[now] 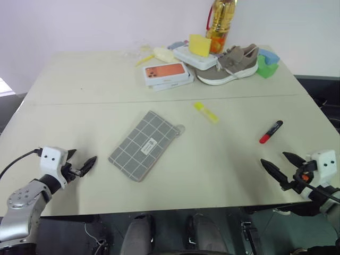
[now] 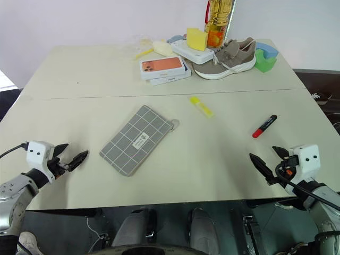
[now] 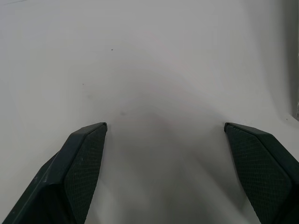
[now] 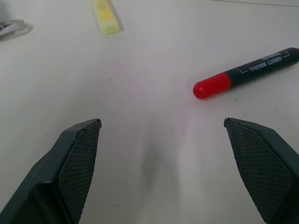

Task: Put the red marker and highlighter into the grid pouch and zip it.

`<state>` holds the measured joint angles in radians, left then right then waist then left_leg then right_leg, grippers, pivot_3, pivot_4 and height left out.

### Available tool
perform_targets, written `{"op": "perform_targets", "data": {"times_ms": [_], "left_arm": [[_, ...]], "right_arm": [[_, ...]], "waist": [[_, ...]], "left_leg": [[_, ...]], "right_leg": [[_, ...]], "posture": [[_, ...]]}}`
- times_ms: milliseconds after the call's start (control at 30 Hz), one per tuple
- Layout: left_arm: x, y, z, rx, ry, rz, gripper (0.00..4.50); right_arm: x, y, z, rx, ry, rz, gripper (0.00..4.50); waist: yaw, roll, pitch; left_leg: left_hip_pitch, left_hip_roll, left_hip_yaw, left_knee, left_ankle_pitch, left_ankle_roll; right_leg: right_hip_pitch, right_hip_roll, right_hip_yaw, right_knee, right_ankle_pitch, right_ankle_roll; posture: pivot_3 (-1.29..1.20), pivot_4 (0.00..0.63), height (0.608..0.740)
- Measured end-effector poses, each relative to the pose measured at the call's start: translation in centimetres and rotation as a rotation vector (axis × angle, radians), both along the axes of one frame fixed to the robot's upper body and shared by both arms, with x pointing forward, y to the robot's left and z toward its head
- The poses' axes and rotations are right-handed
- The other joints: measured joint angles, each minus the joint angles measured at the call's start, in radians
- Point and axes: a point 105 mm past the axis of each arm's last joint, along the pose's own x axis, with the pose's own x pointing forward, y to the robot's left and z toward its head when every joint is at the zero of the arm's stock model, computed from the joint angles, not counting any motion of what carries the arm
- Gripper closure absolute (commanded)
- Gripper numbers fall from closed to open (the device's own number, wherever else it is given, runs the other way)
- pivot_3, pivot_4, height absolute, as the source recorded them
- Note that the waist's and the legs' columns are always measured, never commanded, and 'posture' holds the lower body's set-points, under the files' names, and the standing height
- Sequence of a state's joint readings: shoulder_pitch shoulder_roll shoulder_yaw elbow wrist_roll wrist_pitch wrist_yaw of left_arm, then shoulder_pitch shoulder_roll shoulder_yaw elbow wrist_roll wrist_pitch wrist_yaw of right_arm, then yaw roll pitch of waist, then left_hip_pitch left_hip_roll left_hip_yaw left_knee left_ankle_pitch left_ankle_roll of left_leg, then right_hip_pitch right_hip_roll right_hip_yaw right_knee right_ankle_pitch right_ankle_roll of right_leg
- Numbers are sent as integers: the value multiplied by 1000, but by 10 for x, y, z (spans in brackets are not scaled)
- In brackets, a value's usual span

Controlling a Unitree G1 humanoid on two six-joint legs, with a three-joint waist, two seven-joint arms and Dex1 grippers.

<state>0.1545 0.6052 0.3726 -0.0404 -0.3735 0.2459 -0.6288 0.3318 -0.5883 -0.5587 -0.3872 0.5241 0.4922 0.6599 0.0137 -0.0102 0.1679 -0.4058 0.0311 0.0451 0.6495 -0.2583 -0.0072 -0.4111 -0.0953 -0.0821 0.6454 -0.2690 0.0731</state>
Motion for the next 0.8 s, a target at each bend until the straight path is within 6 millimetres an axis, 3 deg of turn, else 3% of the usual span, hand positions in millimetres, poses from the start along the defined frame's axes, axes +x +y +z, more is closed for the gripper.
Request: {"op": "perform_targets", "data": {"times_ms": [200,300,433,533,633,733,800], "left_arm": [[0,0,0,-7,-5,3,222],[0,0,-1,-13,-11,6,222],[2,1,-1,-11,-24,19,222],[3,0,-1,-17,-48,41,222],[6,-5,-3,-40,-75,62,0],[7,-9,-3,-35,-89,62,0],[8,-11,-2,-32,-92,57,0]], "right_arm": [[2,2,-1,-5,1,2,101],[7,12,1,-4,-8,44,101],[22,45,19,7,-73,148,101],[36,80,32,25,-124,251,101],[51,122,38,51,-154,359,948],[69,162,39,39,-164,419,2419],[79,177,38,43,-163,415,3511]], "waist": [[0,0,0],[0,0,0],[-1,0,0],[-2,0,0],[-1,-1,0],[-1,-1,0],[0,-1,0]], "left_leg": [[0,0,0,0,0,0],[0,0,0,0,0,0],[0,0,0,0,0,0],[0,0,0,0,0,0],[0,0,0,1,0,0],[0,0,-1,1,0,0],[-1,-1,-1,1,0,0]], "right_leg": [[0,0,0,0,0,0],[0,0,0,0,1,2],[0,1,0,0,1,2],[0,1,0,0,1,2],[0,1,0,1,1,2],[0,1,0,1,1,2],[0,0,0,2,1,2]], "posture": [[0,150,740],[0,150,740],[0,150,740],[0,150,740],[0,150,740],[0,150,740],[0,150,740]]}}
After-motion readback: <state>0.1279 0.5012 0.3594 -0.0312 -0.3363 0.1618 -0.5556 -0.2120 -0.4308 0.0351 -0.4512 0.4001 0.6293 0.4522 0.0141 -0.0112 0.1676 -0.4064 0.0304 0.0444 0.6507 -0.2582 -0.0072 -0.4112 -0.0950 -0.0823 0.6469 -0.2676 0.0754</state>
